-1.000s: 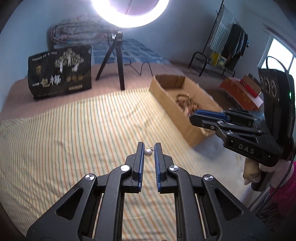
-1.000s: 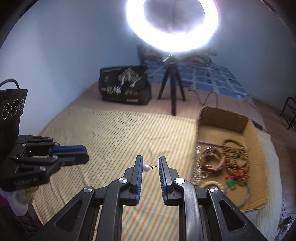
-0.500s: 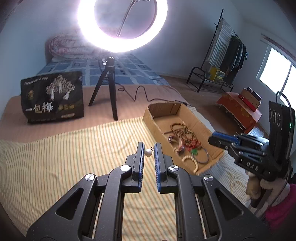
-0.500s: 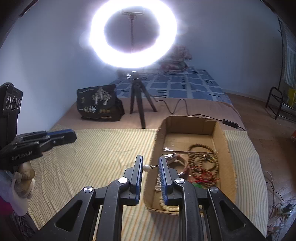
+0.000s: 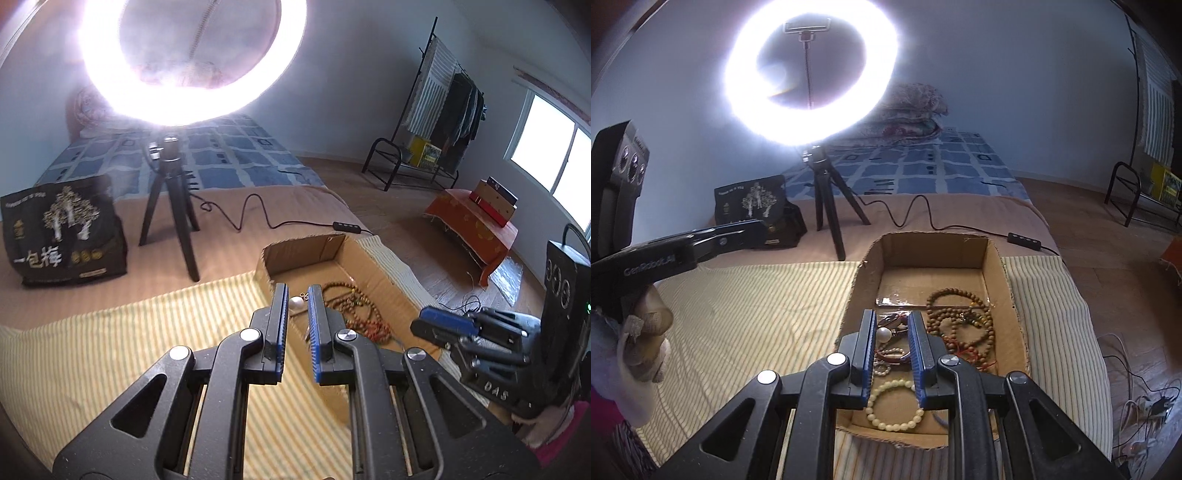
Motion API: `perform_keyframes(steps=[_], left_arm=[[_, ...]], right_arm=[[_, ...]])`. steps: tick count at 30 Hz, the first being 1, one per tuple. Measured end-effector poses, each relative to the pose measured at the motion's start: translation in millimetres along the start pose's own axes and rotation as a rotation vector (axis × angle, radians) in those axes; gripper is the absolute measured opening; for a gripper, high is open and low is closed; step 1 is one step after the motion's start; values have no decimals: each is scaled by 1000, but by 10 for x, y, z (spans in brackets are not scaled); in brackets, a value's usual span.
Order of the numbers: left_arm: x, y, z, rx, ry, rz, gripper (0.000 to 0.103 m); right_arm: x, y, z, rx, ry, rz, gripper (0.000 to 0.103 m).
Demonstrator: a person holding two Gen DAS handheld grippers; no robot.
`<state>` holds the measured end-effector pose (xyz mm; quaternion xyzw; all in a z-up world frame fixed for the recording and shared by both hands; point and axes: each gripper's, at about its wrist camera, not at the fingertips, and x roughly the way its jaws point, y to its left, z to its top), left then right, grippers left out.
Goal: Organize jewelry
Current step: 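Carry the pearl earring into the box and open the left tool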
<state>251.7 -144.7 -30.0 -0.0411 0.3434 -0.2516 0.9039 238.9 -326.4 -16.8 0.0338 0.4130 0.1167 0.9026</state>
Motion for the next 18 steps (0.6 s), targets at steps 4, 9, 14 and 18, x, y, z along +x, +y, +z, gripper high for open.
perform_keyframes(steps=[4,9,14,18], left_arm=[[217,-39,90,-2,15,7,9],[473,-127,175,14,35,14,9],[662,-266,209,45,47,22,9],[797,-357,169,67,67,51,9]], right_arm=[[67,-79,8,14,11,-5,16],[142,-182,-7,31,27,-15,16],[213,-281,-13,68,44,-24,16],[264,-351,-2,82,52,-39,16]])
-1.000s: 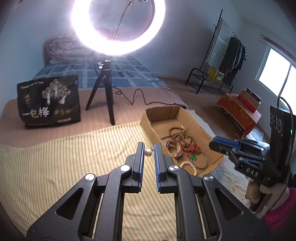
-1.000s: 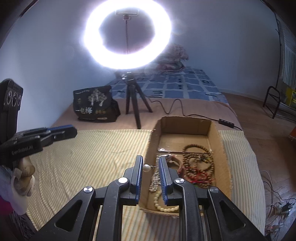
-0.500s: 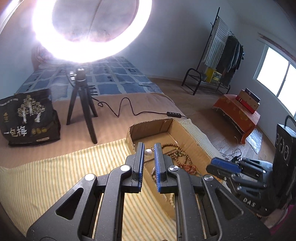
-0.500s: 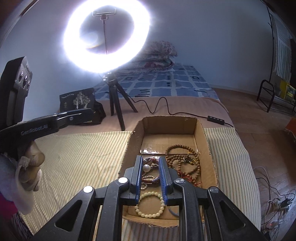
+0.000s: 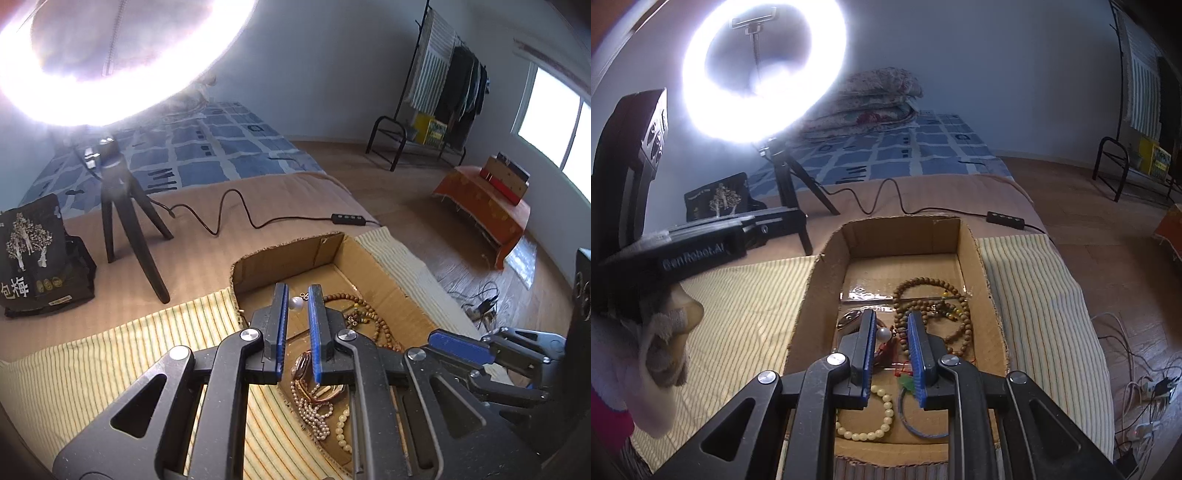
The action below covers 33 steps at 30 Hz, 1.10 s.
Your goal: Organize jewelry
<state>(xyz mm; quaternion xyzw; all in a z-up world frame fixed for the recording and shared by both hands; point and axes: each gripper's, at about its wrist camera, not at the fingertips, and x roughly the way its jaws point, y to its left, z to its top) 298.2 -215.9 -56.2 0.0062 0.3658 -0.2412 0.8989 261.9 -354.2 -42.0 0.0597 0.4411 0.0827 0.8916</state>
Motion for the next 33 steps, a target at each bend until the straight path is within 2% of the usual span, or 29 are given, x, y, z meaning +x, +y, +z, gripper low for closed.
perform_keyframes(steps=[15,17,21,23,24,29,33], left_arm=[[162,-14,31,-25,16,5,9],[159,-9,38,-26,12,5,9],[131,-6,43,-29,5,7,11],[113,7,49,-36,-1,11,30],[104,20,53,-41,-7,13,42],[22,41,93,-48,-28,16,43],[-47,31,111,-42,-33,18,43]], right_arm=[[159,-79,-17,33,38,-16,18],[167,-61,-12,27,42,-16,28],[166,-51,-14,20,42,-26,39],[154,-53,-17,21,41,-36,54],[144,-53,-18,20,37,-41,57],[96,-21,-11,13,32,-59,73],[35,30,8,1,27,-70,78]])
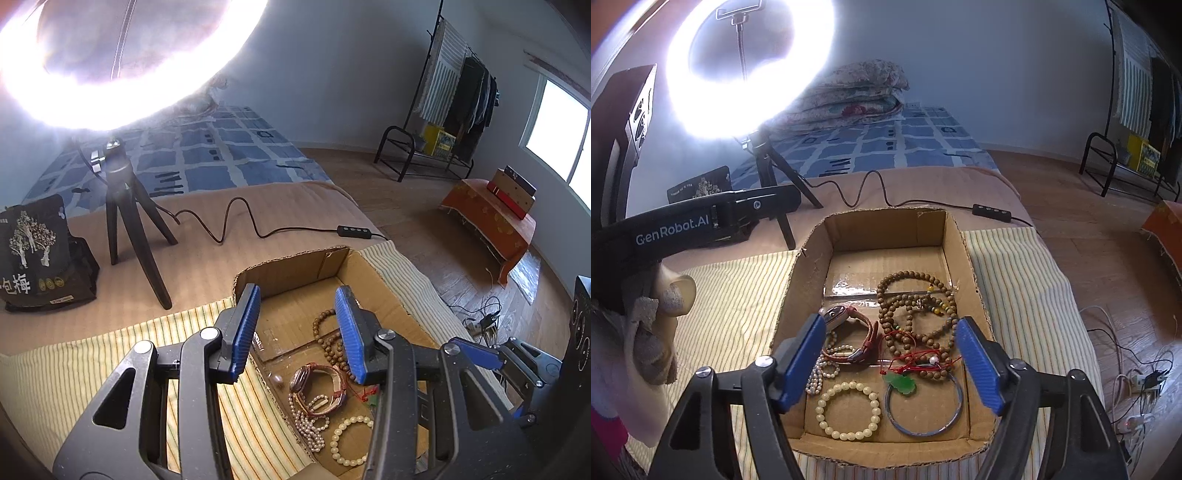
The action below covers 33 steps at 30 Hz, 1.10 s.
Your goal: Organize jewelry
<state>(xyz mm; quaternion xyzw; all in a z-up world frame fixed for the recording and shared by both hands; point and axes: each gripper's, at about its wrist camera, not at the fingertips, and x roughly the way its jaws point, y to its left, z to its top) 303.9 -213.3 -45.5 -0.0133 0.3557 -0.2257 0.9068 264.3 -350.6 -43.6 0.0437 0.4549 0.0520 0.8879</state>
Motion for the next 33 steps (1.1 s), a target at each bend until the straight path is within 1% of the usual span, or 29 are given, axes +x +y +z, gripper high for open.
perform_keyframes(steps=[7,19,26,33], left_arm=[[-234,-27,27,11,-24,9,43],[-800,41,27,18,-82,40,43],[-1152,48,-13,26,-112,47,43],[-1533,96,-155,16,-142,48,43]], right_arm=[[-179,77,27,-7,-24,-21,83],[-629,208,76,-21,-91,-50,85],[-904,296,74,-28,-132,-64,87],[-1168,383,0,-41,-173,-77,89]])
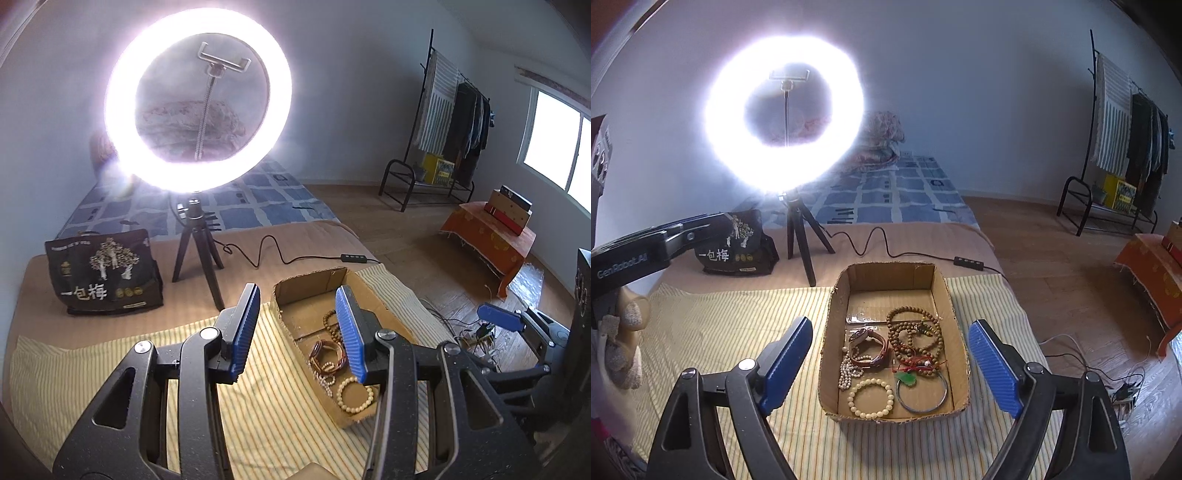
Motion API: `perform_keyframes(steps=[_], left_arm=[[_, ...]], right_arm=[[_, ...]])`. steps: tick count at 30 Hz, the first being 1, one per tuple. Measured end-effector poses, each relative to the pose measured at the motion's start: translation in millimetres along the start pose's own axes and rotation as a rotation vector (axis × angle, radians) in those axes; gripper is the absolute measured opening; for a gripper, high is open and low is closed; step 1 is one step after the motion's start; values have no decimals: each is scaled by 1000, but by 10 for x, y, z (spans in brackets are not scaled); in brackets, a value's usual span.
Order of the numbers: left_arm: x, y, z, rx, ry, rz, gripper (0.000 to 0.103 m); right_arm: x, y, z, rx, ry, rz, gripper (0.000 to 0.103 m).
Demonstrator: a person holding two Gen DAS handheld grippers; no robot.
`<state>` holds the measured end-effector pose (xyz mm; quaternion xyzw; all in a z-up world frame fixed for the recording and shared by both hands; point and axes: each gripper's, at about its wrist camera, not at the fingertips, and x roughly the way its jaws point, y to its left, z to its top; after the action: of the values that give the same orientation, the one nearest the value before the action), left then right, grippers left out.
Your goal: Organize jewelry
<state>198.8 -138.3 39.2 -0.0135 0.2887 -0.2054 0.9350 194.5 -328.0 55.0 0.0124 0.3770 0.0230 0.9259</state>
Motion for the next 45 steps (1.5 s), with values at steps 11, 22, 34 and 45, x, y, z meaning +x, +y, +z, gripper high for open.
perform_keyframes(steps=[11,22,34,45], left_arm=[[-568,145,-298,7,-33,22,53],[-787,115,-644,38,-2,27,73],[-895,28,-788,90,-8,51,90],[-881,50,-806,81,-30,91,101]], right_arm=[[-293,88,-85,-1,-50,-41,98],[-445,203,-213,-23,-85,-56,103],[-468,197,-298,-13,-89,-50,103],[-427,206,-309,-12,-87,-47,103]])
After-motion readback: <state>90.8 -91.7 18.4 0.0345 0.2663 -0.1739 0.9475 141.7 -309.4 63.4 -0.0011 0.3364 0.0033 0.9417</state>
